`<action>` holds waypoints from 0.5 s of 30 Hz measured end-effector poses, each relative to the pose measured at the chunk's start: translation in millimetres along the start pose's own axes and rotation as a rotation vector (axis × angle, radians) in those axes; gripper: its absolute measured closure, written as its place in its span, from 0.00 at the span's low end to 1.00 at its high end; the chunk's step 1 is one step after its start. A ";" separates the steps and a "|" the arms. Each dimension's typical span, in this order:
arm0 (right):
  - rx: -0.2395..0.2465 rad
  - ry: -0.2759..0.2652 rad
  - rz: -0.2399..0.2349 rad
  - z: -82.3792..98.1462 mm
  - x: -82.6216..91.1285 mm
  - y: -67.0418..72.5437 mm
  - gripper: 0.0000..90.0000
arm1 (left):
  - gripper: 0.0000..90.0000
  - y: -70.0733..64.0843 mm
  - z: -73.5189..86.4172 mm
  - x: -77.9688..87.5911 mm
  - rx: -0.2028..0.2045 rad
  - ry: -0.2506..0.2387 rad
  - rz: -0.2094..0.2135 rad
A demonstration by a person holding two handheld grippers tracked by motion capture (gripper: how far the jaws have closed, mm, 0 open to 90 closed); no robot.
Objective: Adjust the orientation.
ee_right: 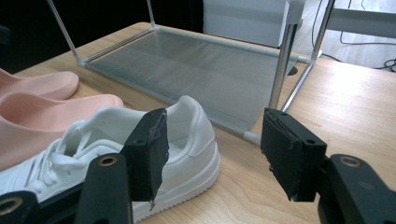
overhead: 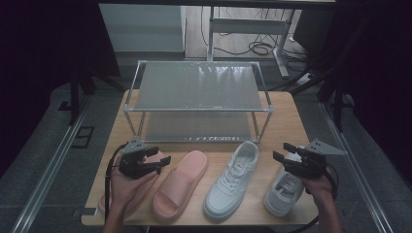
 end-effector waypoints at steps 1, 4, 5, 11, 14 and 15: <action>0.008 -0.001 0.004 0.6 0.2 -0.7 0.46 | 0.43 0.7 0.9 -0.7 0.001 0.001 -0.001; 0.026 0.004 0.006 2.6 -0.2 -1.2 0.47 | 0.45 1.9 3.9 -1.7 0.003 0.002 -0.009; 0.028 0.008 0.011 4.3 -1.0 -0.9 0.47 | 0.50 2.2 5.0 -2.1 0.004 0.002 -0.013; 0.030 -0.006 0.015 -2.5 -1.4 5.1 0.47 | 0.71 -5.0 4.7 -2.0 -0.012 -0.002 -0.019; 0.017 -0.007 0.019 -1.4 0.3 7.8 0.45 | 0.84 -8.8 3.3 1.3 -0.006 -0.017 -0.007; 0.016 -0.004 0.021 -0.3 0.7 8.1 0.45 | 0.88 -9.4 2.5 2.4 -0.007 -0.023 -0.007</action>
Point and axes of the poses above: each handheld gripper's, and its own axes: x roughly backward along the jaws, z roughly out of its underside, y roughly to its left, the point moved 8 cm from there along -x, roughly forward along the jaws, and after that the axes turned 6 degrees about -y, right-handed, at the moved point
